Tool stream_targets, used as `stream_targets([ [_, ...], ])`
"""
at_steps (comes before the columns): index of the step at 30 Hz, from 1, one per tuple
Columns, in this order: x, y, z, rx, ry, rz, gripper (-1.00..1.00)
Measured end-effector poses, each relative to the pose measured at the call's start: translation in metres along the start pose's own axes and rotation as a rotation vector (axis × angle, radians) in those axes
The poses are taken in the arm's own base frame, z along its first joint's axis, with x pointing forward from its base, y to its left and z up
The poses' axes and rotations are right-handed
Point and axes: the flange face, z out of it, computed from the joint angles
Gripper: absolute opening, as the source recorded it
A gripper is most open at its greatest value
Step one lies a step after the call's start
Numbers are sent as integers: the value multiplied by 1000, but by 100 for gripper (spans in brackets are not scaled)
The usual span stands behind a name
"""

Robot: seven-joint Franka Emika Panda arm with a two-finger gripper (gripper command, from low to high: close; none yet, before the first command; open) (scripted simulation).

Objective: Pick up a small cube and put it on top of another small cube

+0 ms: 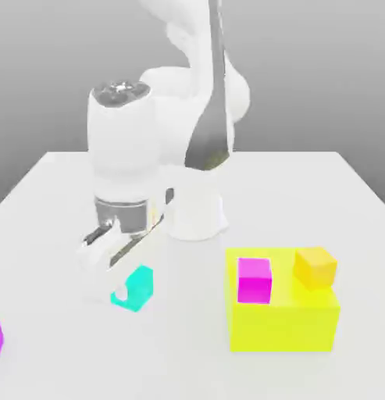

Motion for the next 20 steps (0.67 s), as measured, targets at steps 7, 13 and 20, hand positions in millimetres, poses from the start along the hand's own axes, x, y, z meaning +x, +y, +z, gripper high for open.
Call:
stream_targets([
  [7,-33,142,-51,-7,-7,-161,-100],
  [13,-24,246,-61,-17,-6,-287,-100],
  [20,-22,253,-13,-21,-8,-295,100],
])
